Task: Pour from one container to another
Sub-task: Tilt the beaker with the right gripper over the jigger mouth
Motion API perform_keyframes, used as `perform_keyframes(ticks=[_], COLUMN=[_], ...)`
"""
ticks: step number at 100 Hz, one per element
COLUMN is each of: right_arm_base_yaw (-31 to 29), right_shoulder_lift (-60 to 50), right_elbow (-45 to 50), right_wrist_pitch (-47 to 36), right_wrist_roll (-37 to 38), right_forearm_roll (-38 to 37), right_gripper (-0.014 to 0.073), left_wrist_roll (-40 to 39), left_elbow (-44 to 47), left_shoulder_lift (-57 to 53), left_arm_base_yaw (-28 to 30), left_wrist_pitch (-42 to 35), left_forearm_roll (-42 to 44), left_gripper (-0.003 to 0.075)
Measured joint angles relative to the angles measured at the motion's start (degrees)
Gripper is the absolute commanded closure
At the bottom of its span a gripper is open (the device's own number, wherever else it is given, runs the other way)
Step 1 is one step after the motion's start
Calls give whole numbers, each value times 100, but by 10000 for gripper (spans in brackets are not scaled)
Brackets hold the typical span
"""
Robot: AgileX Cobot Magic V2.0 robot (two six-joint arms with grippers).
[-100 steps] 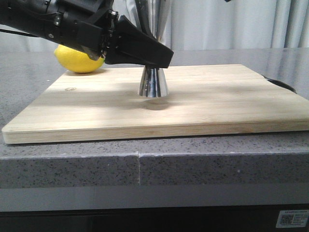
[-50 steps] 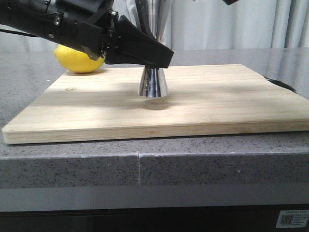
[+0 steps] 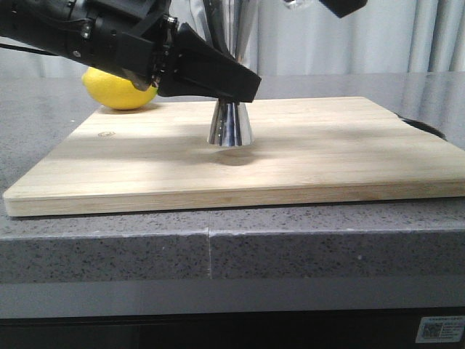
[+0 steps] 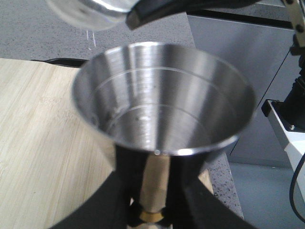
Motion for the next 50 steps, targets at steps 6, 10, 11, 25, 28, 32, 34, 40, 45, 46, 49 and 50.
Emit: perform_keyframes(ticks=[6, 10, 11, 25, 28, 32, 34, 40, 45, 46, 49, 50], right_arm_base_yaw=[0, 0, 0, 0, 0, 0, 0, 0, 0, 0, 24, 34], right_shoulder_lift=[0, 0, 0, 0, 0, 0, 0, 0, 0, 0, 0, 0], right_elbow=[0, 0, 0, 0, 0, 0, 0, 0, 0, 0, 0, 0], right_wrist_pitch=[-8, -8, -8, -46, -46, -46, -46, -49, -49, -59, -59, -59], right_wrist_roll=[0, 0, 0, 0, 0, 0, 0, 0, 0, 0, 0, 0], right_forearm_roll=[-22, -35, -49, -147, -156, -171, -186, -209, -222, -222, -249, -252], right_gripper=[431, 431, 431, 431, 431, 431, 431, 431, 431, 431, 431, 431], left_wrist_roll=[0, 0, 0, 0, 0, 0, 0, 0, 0, 0, 0, 0], left_elbow=[0, 0, 0, 0, 0, 0, 0, 0, 0, 0, 0, 0], left_shoulder_lift=[0, 0, 0, 0, 0, 0, 0, 0, 0, 0, 0, 0], left_arm_base_yaw=[0, 0, 0, 0, 0, 0, 0, 0, 0, 0, 0, 0], left_wrist_pitch=[0, 0, 0, 0, 0, 0, 0, 0, 0, 0, 0, 0], left_forearm_roll=[0, 0, 0, 0, 0, 0, 0, 0, 0, 0, 0, 0], left_gripper=[739, 739, 738, 739, 739, 739, 739, 739, 739, 739, 739, 739])
